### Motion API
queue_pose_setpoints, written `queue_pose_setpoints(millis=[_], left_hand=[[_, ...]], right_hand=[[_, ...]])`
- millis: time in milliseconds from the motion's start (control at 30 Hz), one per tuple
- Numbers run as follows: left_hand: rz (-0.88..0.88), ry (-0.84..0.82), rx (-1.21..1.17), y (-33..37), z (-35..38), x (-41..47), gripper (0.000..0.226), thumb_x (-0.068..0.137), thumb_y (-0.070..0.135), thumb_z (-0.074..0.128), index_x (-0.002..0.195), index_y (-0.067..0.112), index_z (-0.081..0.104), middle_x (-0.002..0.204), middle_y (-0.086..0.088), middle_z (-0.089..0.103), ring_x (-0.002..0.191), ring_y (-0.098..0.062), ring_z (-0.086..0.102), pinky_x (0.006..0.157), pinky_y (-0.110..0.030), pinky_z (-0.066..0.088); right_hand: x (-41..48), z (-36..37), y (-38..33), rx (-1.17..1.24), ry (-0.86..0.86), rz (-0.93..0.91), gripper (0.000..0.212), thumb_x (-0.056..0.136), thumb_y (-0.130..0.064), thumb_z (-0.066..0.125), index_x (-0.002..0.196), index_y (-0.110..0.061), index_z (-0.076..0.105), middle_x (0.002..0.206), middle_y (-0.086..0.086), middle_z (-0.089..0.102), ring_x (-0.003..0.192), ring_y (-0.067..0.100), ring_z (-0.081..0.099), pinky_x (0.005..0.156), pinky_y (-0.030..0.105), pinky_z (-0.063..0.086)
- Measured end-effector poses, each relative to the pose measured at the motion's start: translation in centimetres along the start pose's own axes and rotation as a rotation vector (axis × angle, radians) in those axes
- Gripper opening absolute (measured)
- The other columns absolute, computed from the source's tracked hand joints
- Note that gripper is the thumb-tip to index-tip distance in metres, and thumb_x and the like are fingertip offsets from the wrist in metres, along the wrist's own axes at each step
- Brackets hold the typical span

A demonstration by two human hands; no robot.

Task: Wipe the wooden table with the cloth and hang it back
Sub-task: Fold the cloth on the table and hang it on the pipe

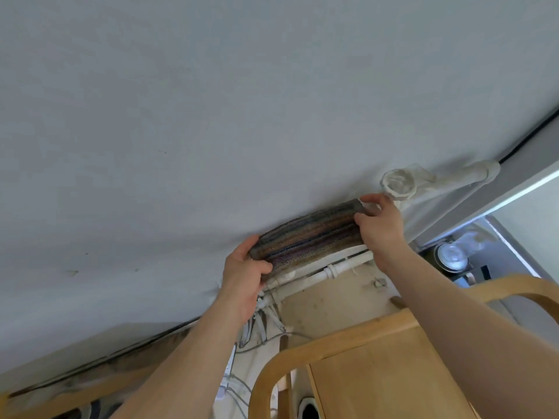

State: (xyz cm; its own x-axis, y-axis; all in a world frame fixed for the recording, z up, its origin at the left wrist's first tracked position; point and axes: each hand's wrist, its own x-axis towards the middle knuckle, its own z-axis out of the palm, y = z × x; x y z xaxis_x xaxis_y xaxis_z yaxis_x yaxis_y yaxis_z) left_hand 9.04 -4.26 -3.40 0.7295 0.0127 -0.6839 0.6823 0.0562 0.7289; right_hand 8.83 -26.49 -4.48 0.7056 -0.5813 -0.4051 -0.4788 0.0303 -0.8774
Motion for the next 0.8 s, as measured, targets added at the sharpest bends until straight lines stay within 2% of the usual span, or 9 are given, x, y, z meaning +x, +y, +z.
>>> queue_pose_setpoints(millis=[133, 200, 267, 333, 400, 500, 600, 700, 800], left_hand=[[0.027, 0.019, 0.113, -0.7, 0.5, 0.9, 0.075, 0.075, -0.022, 0.051, 0.139, 0.017, 0.045, 0.124, -0.008, 0.058, 0.106, -0.022, 0.061, 0.099, -0.043, 0.048], [0.045, 0.044, 0.000, -0.3, 0.6, 0.9, 0.071, 0.076, -0.023, 0.048, 0.135, 0.015, 0.049, 0.124, -0.010, 0.059, 0.107, -0.024, 0.061, 0.095, -0.038, 0.051], [0.025, 0.053, -0.159, -0.1, 0.8, 0.7, 0.067, 0.077, -0.023, 0.045, 0.133, 0.013, 0.052, 0.121, -0.012, 0.060, 0.106, -0.025, 0.061, 0.096, -0.040, 0.050], [0.001, 0.045, -0.200, -0.5, 1.1, 0.6, 0.067, 0.077, -0.024, 0.044, 0.133, 0.012, 0.052, 0.121, -0.012, 0.060, 0.107, -0.024, 0.061, 0.096, -0.041, 0.050], [-0.012, 0.046, -0.107, -1.2, 1.5, 0.8, 0.065, 0.076, -0.025, 0.044, 0.130, 0.010, 0.050, 0.119, -0.012, 0.060, 0.106, -0.026, 0.060, 0.095, -0.040, 0.051], [0.012, 0.068, 0.090, -1.4, 1.3, 1.8, 0.065, 0.074, -0.021, 0.050, 0.131, 0.009, 0.050, 0.118, -0.011, 0.060, 0.107, -0.027, 0.060, 0.098, -0.045, 0.049], [0.057, 0.091, 0.234, -1.2, 0.9, 2.3, 0.061, 0.076, -0.014, 0.055, 0.130, 0.013, 0.052, 0.115, -0.006, 0.061, 0.103, -0.022, 0.061, 0.095, -0.038, 0.051], [0.131, 0.117, 0.383, -1.6, 0.9, 2.2, 0.051, 0.082, 0.000, 0.063, 0.128, 0.021, 0.052, 0.115, 0.000, 0.060, 0.102, -0.016, 0.060, 0.093, -0.032, 0.050], [0.267, 0.274, 0.544, -2.3, 0.7, 1.9, 0.035, 0.082, 0.019, 0.068, 0.114, 0.027, 0.054, 0.116, 0.002, 0.055, 0.101, -0.014, 0.059, 0.089, -0.031, 0.050]], right_hand=[[0.2, 0.5, 1.1, -0.044, 0.084, -0.050, 0.028, 0.090, -0.006, 0.055, 0.108, -0.026, 0.059, 0.106, 0.000, 0.067, 0.071, 0.015, 0.059, 0.060, 0.030, 0.049], [0.3, 0.8, 1.1, 0.081, 0.076, -0.023, 0.029, 0.089, -0.001, 0.054, 0.104, -0.023, 0.063, 0.104, 0.002, 0.067, 0.069, 0.012, 0.058, 0.060, 0.024, 0.049], [0.2, 1.1, 0.8, 0.254, 0.072, -0.005, 0.030, 0.088, 0.003, 0.052, 0.100, -0.022, 0.064, 0.102, 0.004, 0.070, 0.076, 0.013, 0.061, 0.069, 0.027, 0.052], [0.1, 1.4, 1.0, 0.289, 0.097, 0.002, 0.032, 0.089, 0.006, 0.049, 0.101, -0.021, 0.062, 0.101, 0.003, 0.069, 0.081, 0.013, 0.061, 0.070, 0.027, 0.051], [0.0, 1.5, 1.6, 0.169, 0.148, -0.007, 0.034, 0.089, 0.005, 0.046, 0.105, -0.022, 0.060, 0.107, 0.001, 0.067, 0.087, 0.013, 0.060, 0.069, 0.025, 0.049], [-0.2, 1.5, 2.3, 0.009, 0.229, -0.092, 0.030, 0.090, -0.001, 0.048, 0.110, -0.021, 0.059, 0.104, -0.007, 0.064, 0.096, 0.013, 0.061, 0.081, 0.032, 0.052], [-0.5, 1.6, 2.6, -0.138, 0.270, -0.217, 0.025, 0.092, -0.007, 0.050, 0.114, -0.017, 0.060, 0.107, -0.004, 0.060, 0.100, 0.017, 0.058, 0.084, 0.030, 0.047], [-1.4, 1.8, 3.3, -0.381, 0.245, -0.358, 0.031, 0.091, -0.009, 0.051, 0.120, -0.016, 0.059, 0.123, 0.003, 0.055, 0.115, 0.024, 0.049, 0.092, 0.032, 0.038], [-2.9, 2.0, 3.5, -0.557, 0.194, -0.590, 0.036, 0.088, -0.006, 0.054, 0.121, -0.014, 0.062, 0.127, 0.003, 0.057, 0.120, 0.024, 0.048, 0.095, 0.042, 0.038]])
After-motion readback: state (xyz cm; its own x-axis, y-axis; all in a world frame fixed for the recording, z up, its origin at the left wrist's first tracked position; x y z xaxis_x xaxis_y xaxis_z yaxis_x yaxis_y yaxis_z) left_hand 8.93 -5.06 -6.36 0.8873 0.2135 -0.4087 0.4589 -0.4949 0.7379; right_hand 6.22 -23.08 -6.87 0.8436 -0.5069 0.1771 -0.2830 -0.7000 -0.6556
